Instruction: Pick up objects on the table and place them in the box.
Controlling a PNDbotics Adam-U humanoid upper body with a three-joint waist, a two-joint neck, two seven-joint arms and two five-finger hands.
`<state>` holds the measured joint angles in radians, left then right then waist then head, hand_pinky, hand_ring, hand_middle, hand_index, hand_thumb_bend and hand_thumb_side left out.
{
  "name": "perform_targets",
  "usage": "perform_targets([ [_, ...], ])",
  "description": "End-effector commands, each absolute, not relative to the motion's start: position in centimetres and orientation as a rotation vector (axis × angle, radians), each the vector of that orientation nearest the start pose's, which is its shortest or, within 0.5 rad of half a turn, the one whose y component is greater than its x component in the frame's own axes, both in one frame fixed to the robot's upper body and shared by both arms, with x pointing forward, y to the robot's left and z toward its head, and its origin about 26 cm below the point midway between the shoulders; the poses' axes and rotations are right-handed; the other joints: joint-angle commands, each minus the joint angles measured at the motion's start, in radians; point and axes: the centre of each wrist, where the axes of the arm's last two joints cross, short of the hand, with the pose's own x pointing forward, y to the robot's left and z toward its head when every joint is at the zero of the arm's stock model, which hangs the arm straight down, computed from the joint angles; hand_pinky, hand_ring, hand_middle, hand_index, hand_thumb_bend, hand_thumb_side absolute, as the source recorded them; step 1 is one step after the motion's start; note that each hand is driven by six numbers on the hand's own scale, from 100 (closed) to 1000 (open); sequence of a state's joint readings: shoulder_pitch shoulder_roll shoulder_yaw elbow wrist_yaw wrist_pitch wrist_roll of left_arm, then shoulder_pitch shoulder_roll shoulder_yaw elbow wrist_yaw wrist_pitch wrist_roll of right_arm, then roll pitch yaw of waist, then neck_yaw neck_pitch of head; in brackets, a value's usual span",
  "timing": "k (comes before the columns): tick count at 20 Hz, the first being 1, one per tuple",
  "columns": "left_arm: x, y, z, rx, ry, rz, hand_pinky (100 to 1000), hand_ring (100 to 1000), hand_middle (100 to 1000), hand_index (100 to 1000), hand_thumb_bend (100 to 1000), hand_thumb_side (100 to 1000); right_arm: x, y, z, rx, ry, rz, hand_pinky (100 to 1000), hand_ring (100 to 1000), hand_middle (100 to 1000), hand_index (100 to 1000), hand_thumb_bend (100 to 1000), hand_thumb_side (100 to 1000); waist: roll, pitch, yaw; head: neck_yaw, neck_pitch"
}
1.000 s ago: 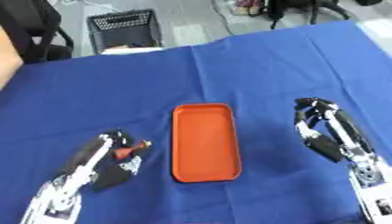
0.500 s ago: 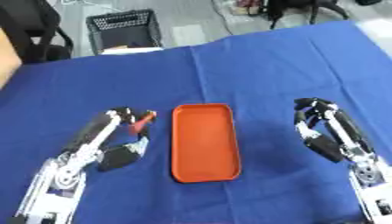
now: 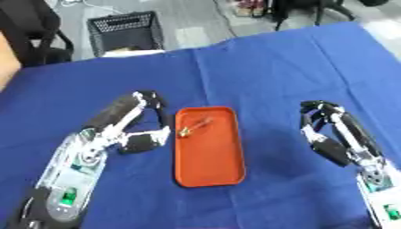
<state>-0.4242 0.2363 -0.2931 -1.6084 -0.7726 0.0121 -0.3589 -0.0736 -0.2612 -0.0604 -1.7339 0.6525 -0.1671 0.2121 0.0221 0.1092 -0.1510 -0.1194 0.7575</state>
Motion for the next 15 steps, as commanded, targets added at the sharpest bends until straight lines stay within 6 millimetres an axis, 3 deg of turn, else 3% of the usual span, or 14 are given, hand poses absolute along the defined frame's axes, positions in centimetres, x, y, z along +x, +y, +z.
perform_targets([
  [1, 35.4, 17.4, 12.1, 0.521, -1.711, -1.394, 868, 769, 745, 590, 100, 291, 29.3, -30.7, 7.6, -0.652, -1.722, 0.927, 492, 592, 689, 846, 100, 692, -0.003, -0.01, -0.001, 0.004, -0.009],
  [7, 34.6, 18.0, 12.3, 0.554, -1.742, -1.388, 862, 764, 750, 686, 100, 450, 29.3, -30.8, 7.6, -0.653, -1.721, 0.924, 493, 592, 689, 846, 100, 692, -0.003, -0.01, 0.003, -0.001, -0.009],
  [10, 33.5, 18.7, 12.4, 0.539, -1.796, -1.345, 878, 780, 785, 809, 100, 838, 29.3, -30.8, 7.7, -0.656, -1.722, 0.922, 492, 592, 689, 845, 100, 689, -0.004, -0.01, 0.007, -0.004, -0.013],
  [12, 32.6, 19.5, 12.1, 0.459, -1.86, -1.295, 892, 789, 801, 859, 100, 983, 29.3, -30.8, 7.7, -0.66, -1.722, 0.919, 493, 592, 689, 846, 100, 689, -0.005, -0.009, 0.011, -0.009, -0.015],
  [15, 31.6, 21.0, 12.1, 0.373, -1.956, -1.166, 903, 793, 809, 881, 100, 1000, 29.3, -30.9, 7.7, -0.663, -1.721, 0.915, 493, 592, 689, 846, 100, 689, -0.005, -0.008, 0.016, -0.015, -0.016],
])
